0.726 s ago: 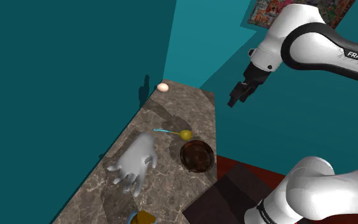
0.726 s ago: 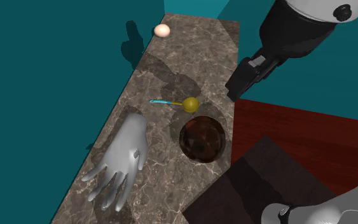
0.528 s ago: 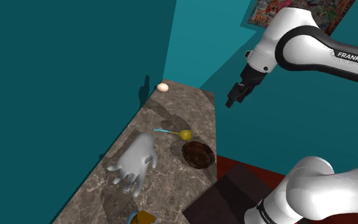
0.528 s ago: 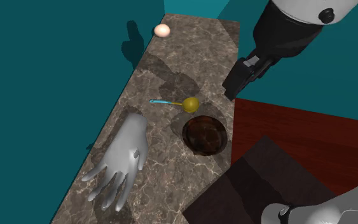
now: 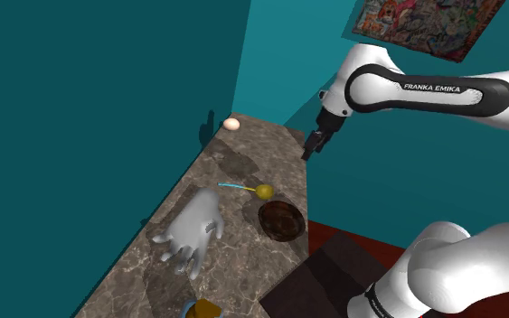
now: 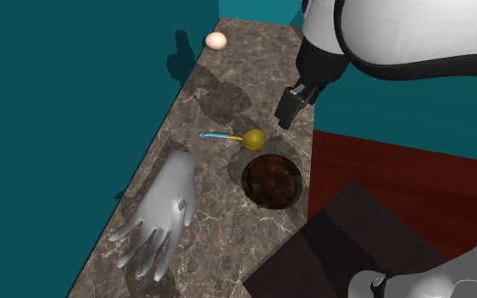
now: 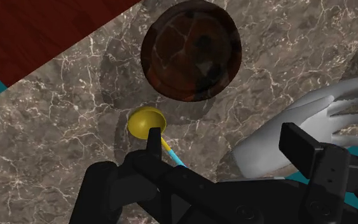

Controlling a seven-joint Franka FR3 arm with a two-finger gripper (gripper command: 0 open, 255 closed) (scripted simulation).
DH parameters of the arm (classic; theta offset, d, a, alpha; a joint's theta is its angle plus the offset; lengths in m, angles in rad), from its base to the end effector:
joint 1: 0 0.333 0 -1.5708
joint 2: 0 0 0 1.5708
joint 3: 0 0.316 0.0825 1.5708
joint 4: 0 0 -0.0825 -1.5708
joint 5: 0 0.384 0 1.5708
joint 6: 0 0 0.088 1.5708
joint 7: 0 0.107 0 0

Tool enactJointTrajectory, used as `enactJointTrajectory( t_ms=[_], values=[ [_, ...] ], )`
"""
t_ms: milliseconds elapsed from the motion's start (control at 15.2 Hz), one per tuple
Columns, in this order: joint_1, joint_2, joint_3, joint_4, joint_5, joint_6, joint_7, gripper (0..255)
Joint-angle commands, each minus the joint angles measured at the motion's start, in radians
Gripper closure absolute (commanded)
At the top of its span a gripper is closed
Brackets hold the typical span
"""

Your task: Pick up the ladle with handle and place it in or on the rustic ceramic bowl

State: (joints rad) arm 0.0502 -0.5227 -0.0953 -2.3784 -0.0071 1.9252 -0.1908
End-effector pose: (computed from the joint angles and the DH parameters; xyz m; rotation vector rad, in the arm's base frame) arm 0.4005 -0.0223 0.5176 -3.0968 -0.2467 -0.1114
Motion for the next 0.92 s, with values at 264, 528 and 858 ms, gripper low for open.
enactJointTrajectory(
  t_ms=[264,528,858],
  values=[
    [0.023,0.231,-0.062,0.059,0.024,0.124,-0.158,0],
    [0.034,0.394,-0.089,0.124,0.059,0.184,-0.266,0],
    [0.035,0.602,-0.100,0.234,0.114,0.233,-0.398,0]
  ],
)
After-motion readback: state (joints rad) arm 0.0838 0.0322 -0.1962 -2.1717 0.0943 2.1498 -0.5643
